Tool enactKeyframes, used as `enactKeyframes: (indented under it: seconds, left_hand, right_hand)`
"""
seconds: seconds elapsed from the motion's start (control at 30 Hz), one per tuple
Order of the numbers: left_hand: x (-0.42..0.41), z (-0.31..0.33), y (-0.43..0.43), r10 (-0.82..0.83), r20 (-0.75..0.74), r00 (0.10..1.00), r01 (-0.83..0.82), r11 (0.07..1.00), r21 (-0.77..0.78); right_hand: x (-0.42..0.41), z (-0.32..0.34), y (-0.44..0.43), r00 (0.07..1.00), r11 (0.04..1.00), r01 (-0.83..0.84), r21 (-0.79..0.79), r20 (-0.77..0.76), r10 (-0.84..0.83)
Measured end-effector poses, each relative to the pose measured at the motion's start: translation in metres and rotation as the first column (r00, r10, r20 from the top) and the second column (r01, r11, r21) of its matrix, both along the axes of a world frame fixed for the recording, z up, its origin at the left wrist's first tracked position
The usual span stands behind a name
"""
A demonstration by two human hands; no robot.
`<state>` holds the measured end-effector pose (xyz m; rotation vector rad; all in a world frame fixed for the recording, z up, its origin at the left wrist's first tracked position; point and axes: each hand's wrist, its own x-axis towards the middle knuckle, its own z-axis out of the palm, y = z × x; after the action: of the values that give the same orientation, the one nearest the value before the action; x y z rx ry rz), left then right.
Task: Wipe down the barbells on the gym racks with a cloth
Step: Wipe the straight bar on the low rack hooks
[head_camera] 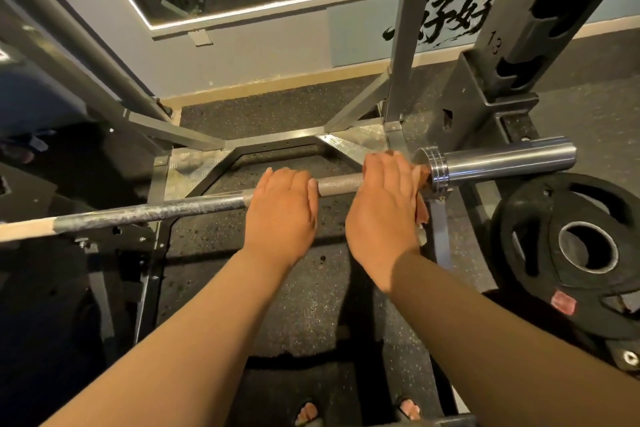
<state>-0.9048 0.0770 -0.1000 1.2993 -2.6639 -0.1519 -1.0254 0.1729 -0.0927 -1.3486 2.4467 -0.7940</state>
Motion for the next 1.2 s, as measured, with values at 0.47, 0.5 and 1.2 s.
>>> enactKeyframes:
  seconds: [0.47, 0.5, 1.2]
  left_hand:
    - [0.034, -0.007, -0.016, -0.083, -0.005, 0.997, 0.083, 0.996, -0.015]
    - [0.041, -0.007, -0.018, -0.077, 0.005, 0.997, 0.077, 0.997, -0.015]
    - [0.049, -0.011, -0.023, -0.135, -0.062, 0.989, 0.129, 0.988, -0.087]
  right_hand:
    - [0.030, -0.010, -0.027, 0.989, 0.980, 0.109, -0.164, -0.086, -0.124]
    - [0.041, -0.011, -0.030, 0.991, 0.989, 0.014, -0.148, -0.131, -0.033]
    - [-0.036, -0.008, -0.013, 0.968, 1.000, -0.007, 0.015, -0.250, 0.010]
